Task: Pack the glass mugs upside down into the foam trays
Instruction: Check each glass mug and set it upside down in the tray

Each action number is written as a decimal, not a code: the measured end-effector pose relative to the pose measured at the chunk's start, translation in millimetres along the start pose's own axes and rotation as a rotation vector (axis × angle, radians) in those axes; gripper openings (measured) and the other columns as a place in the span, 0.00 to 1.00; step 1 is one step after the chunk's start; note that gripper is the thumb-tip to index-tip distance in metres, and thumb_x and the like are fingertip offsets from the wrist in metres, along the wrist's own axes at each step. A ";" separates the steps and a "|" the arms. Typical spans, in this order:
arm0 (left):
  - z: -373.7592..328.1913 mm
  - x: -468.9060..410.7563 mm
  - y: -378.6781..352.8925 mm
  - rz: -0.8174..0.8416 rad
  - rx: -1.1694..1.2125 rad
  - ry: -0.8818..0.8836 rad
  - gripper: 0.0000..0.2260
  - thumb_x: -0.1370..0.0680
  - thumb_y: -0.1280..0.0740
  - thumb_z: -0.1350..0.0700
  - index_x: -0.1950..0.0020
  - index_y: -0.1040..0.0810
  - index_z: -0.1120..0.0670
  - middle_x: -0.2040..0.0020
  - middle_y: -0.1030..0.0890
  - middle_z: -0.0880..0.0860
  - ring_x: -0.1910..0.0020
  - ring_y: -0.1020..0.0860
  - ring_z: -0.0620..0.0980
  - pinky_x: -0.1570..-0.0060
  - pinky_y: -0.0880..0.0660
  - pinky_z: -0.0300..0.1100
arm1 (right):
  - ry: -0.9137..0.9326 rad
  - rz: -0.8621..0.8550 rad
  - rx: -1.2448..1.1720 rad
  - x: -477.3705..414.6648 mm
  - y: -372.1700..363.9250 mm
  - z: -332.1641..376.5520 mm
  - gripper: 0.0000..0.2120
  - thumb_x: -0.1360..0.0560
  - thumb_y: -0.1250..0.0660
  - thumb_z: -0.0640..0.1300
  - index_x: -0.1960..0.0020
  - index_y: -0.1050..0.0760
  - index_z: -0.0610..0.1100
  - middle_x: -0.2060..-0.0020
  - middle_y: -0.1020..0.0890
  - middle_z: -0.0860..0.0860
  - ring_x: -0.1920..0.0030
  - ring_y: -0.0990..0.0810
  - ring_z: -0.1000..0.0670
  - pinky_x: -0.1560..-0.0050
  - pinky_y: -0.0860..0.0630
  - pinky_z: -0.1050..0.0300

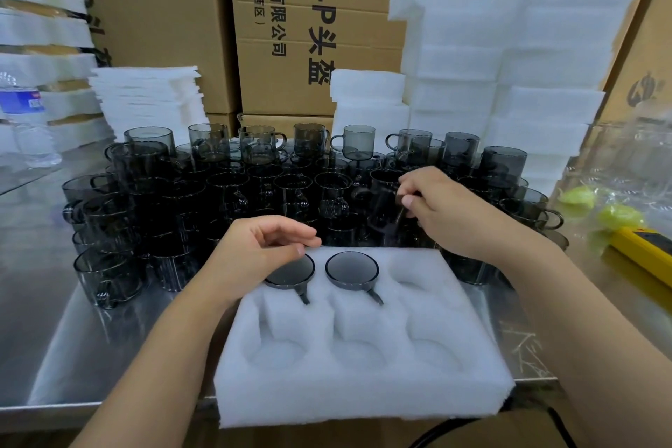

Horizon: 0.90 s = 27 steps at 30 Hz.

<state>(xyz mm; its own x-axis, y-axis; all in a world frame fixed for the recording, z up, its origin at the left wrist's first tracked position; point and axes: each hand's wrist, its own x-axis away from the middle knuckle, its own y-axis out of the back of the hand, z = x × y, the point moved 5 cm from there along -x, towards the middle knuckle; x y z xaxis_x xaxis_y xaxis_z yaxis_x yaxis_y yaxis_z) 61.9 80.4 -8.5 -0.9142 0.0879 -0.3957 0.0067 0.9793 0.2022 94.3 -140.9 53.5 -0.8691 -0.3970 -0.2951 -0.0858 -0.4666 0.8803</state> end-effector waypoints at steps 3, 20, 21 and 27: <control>2.4 -0.2 1.2 0.002 -0.013 0.007 0.15 0.27 0.32 0.73 0.55 0.17 0.53 0.58 0.14 0.50 0.55 0.17 0.43 0.57 0.24 0.30 | 0.031 -0.186 -0.154 4.9 7.1 16.5 0.09 0.19 0.47 0.39 0.54 0.32 0.37 0.45 0.27 0.37 0.53 0.24 0.39 0.51 0.24 0.43; 5.9 -3.3 0.3 -0.013 0.117 0.015 0.15 0.36 0.25 0.53 0.56 0.28 0.51 0.64 0.19 0.48 0.63 0.23 0.46 0.63 0.26 0.31 | 0.318 -0.285 -0.140 28.2 -52.4 57.6 0.05 0.21 0.40 0.41 0.47 0.28 0.42 0.36 0.34 0.49 0.57 0.26 0.56 0.56 0.30 0.64; 5.3 -3.5 0.3 0.003 0.098 0.006 0.13 0.36 0.25 0.54 0.59 0.29 0.51 0.65 0.19 0.47 0.63 0.24 0.46 0.64 0.27 0.31 | 0.316 -0.277 -0.172 29.1 -53.0 56.1 0.05 0.22 0.38 0.43 0.47 0.28 0.44 0.35 0.35 0.51 0.54 0.25 0.56 0.52 0.27 0.60; 0.4 -2.3 -0.7 0.018 0.046 -0.027 0.12 0.36 0.26 0.55 0.63 0.28 0.54 0.66 0.20 0.45 0.63 0.23 0.43 0.60 0.26 0.35 | 0.317 -0.324 -0.270 30.1 -51.7 49.1 0.23 0.27 0.30 0.49 0.34 0.33 0.51 0.38 0.34 0.60 0.41 0.32 0.64 0.44 0.27 0.61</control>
<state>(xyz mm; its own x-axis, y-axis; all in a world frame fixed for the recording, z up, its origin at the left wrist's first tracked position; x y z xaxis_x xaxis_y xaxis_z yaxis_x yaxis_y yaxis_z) 64.1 79.6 -8.1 -0.9026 0.1099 -0.4163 0.0421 0.9848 0.1686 48.7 -89.9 17.4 -0.6254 -0.3987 -0.6708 -0.1605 -0.7755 0.6106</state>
